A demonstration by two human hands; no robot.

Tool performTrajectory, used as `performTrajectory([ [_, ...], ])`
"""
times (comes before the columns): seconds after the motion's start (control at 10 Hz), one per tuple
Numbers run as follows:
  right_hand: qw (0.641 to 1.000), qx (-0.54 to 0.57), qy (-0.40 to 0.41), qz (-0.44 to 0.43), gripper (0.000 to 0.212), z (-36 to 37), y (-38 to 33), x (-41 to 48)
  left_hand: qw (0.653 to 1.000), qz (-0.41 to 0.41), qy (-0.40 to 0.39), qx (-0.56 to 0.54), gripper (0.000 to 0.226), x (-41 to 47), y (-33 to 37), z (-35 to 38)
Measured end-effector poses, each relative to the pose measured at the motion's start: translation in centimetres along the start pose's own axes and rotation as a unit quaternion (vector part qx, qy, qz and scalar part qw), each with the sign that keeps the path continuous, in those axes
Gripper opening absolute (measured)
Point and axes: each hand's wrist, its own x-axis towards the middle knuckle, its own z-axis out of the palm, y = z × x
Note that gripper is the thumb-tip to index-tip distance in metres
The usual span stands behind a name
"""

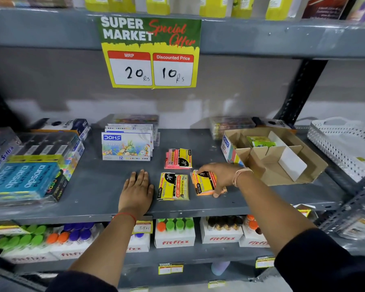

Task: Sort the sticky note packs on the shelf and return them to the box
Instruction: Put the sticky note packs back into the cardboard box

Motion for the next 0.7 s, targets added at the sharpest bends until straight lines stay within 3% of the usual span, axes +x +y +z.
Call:
performTrajectory([
  [0.5,0.996,0.031,0.078,-0.033,0.084,-0.3,-0.4,-1.2,1.000,-0.002,-0.002,0.000,0.053,-0.1,-0.1,-0.1],
  [0.7,0.951,0.201,0.234,0.006,0.093,-5.9,4.4,-6.3,1.000,-0.003,0.012,-0.011,0.053,0.1,-0.1,0.2],
])
